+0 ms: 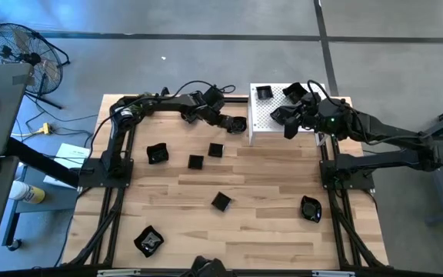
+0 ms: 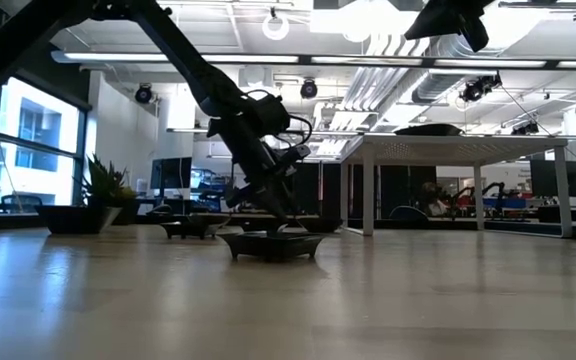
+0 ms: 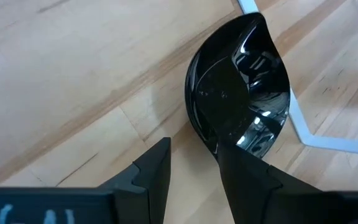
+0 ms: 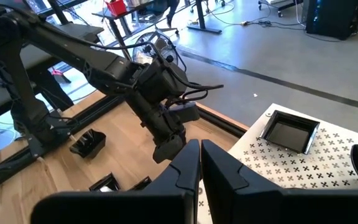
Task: Pick & Place Mini shaped plates
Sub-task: Stack the leaf-shaped plate on top of the leaf-shaped plate on the shelf
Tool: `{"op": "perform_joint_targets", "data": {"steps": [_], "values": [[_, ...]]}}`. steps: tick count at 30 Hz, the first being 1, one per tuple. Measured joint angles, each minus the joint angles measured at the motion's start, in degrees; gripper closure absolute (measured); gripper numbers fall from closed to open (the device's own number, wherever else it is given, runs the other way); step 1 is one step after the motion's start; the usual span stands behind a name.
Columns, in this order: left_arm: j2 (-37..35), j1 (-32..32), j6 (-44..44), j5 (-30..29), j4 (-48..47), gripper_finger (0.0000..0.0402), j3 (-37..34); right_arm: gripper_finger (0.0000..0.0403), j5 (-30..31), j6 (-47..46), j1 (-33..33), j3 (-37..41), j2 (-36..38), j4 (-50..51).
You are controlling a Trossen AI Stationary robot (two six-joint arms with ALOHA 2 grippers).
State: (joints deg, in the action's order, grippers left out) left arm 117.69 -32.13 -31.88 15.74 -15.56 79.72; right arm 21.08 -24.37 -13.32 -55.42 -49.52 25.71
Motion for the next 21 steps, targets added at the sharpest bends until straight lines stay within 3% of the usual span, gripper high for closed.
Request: {"op": "perform_joint_targets", "data": {"steps": [16, 21], "values": [[0.0, 1.4, 2.4, -3.2, -4.2, 0.0273, 0.0, 0.0391, -0.2, 0.4, 0.0, 0.0, 0.0, -0.1], [-0.3, 0.0, 6.5, -3.4, -8.8, 0.0316, 0.0, 0.0391, -0.2, 0.4, 0.0, 0.0, 0.0, -0.1]]}}
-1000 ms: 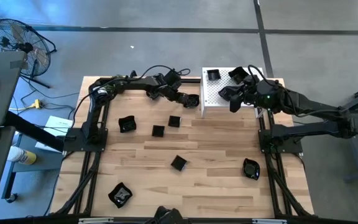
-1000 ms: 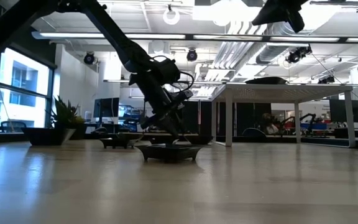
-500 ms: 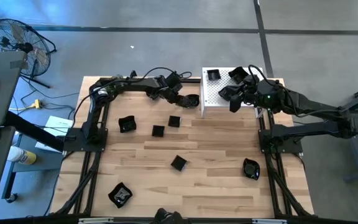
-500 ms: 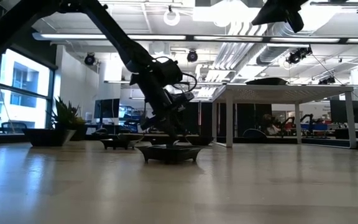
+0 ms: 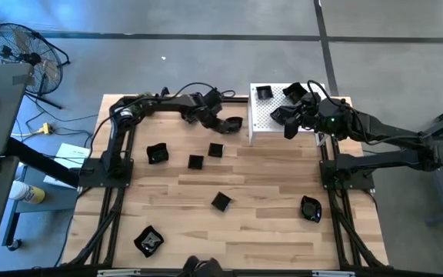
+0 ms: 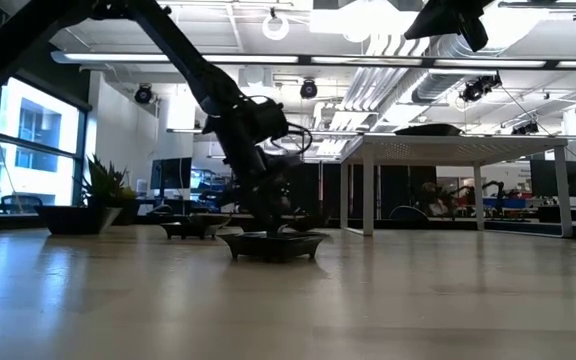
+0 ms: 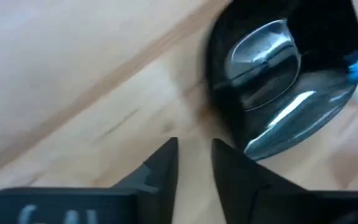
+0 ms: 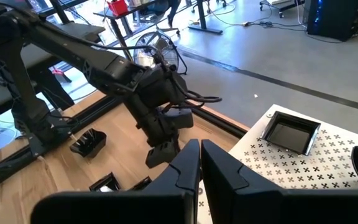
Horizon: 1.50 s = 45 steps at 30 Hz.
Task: Pick & Place Mini shaped plates
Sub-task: Stack the leaf-shaped plate on top of the leaf-shaped plate on the shelf
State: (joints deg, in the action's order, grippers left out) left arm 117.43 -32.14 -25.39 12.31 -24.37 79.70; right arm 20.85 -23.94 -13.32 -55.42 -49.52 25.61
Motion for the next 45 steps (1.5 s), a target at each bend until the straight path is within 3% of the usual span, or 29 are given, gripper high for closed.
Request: {"op": "perform_joint_targets", "data": {"steps": [5, 13, 25, 29, 37, 45], "values": [[0.0, -0.6, 3.7, 0.6, -3.4, 0.0392, 0.0, 0.0391, 0.0, 0.0, 0.0, 0.0, 0.0, 0.3], [-2.6, -0.5, 3.7, 5.7, -0.8, 0.0383, -0.1, 0.0391, 0.0, 0.0, 0.0, 0.0, 0.0, 0.3], [-1.4, -0.4, 0.9, 5.1, 0.6, 0.0380, 0.0, 0.0391, 0.2, 0.5, 0.0, 0.0, 0.0, 0.3], [-1.4, -0.4, 0.8, 5.1, 0.8, 0.0350, 0.0, 0.0391, 0.2, 0.5, 0.0, 0.0, 0.0, 0.2], [-1.4, -0.4, -0.4, 5.1, 0.9, 0.0247, 0.0, 0.0391, 0.2, 0.4, 0.0, 0.0, 0.0, 0.2], [-0.8, -0.4, -1.9, 5.1, 4.2, 0.0234, 0.0, 0.0391, 0.5, 0.4, 0.0, 0.0, 0.0, 0.2]]}}
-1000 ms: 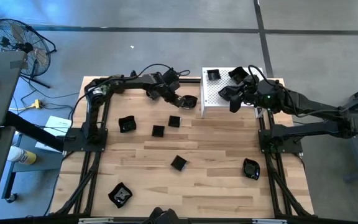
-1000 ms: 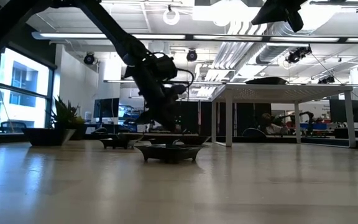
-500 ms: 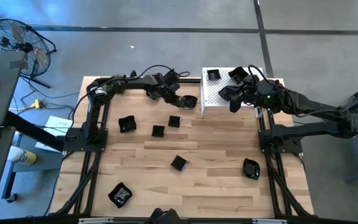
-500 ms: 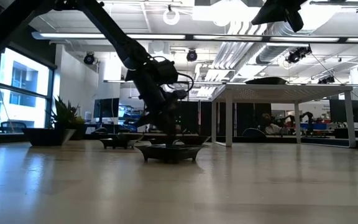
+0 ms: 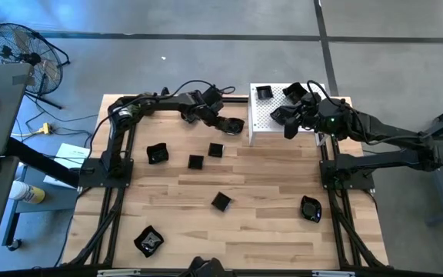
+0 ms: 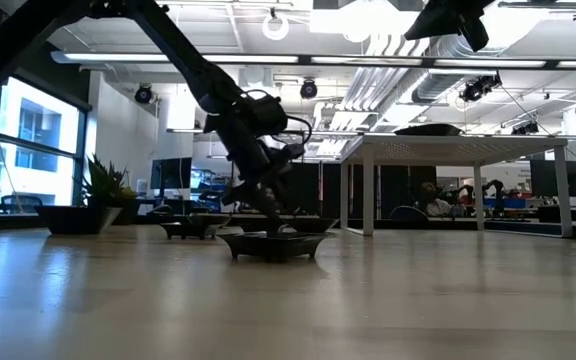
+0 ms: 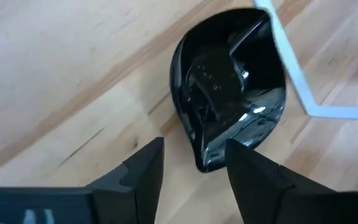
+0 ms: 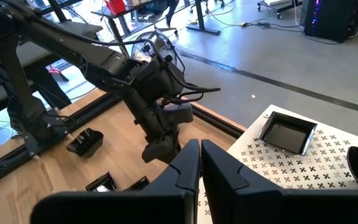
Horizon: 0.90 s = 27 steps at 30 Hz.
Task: Pick & Place Mini shaped plates
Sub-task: Stack the leaf-shaped plate on top of the leaf-shaped plate on the shelf
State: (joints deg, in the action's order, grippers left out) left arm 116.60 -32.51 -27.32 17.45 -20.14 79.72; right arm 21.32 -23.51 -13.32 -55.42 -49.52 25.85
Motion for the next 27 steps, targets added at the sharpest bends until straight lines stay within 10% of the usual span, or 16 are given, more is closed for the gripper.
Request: {"op": "perform_joint_targets", "data": {"steps": [15, 27], "values": [[0.7, 0.3, 2.1, -0.1, 0.5, 0.0393, -0.5, 0.0391, 0.0, 0.0, 0.0, 0.0, 0.0, 0.0], [-5.0, -0.6, 8.0, -0.5, -6.9, 0.0400, -0.5, 0.0391, -0.8, 0.0, 0.0, 0.0, 0.0, 0.3]]}}
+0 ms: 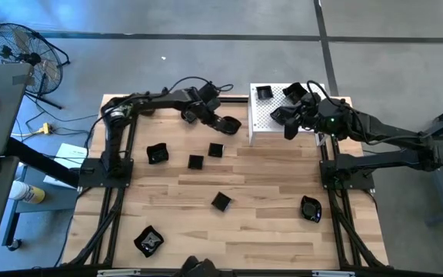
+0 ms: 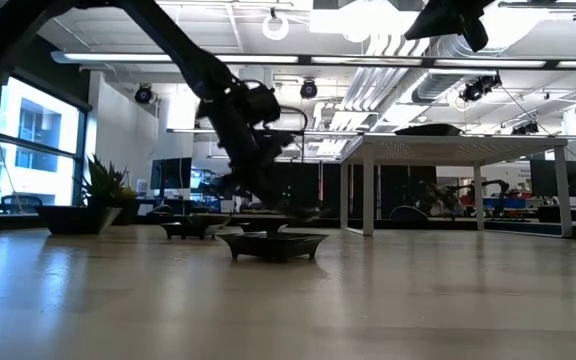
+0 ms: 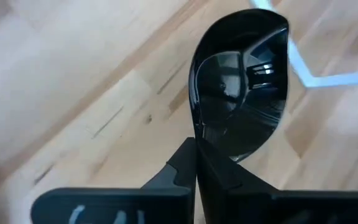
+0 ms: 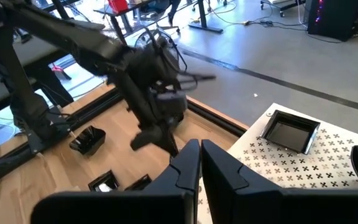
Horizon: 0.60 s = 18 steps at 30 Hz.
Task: Pick & Place Mini shaped plates
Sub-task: Stack the leaf-shaped plate on top of the leaf-shaped plate on the shelf
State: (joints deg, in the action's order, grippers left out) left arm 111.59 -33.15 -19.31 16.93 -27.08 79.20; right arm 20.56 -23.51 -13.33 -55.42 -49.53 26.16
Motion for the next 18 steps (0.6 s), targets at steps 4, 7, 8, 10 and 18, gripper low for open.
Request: {"op": "perform_joint_targets", "data": {"steps": [4, 7, 8, 10, 18], "values": [[-5.3, 0.7, 3.4, 0.1, -5.3, 0.0401, 0.0, 0.0391, -3.2, 0.0, 0.0, 0.0, 0.0, 0.7], [-9.3, 2.0, 5.0, 0.1, -9.4, 0.0401, 0.0, 0.0391, -5.6, -2.2, 1.1, 0.0, 0.0, 1.1], [-10.6, 2.5, 5.1, 0.1, -9.9, 0.0401, 0.0, 0.0391, -6.0, -3.0, 1.8, 0.0, 0.0, 1.3], [-13.2, 3.9, 5.0, 0.2, -11.4, 0.0401, 0.0, 0.0391, -6.4, -5.5, 4.0, 0.0, -0.5, 1.6], [-19.1, 11.4, -3.4, 0.5, -8.1, 0.0401, 0.0, 0.0359, -5.0, -22.4, 13.3, 0.0, -9.2, -1.3]]}}
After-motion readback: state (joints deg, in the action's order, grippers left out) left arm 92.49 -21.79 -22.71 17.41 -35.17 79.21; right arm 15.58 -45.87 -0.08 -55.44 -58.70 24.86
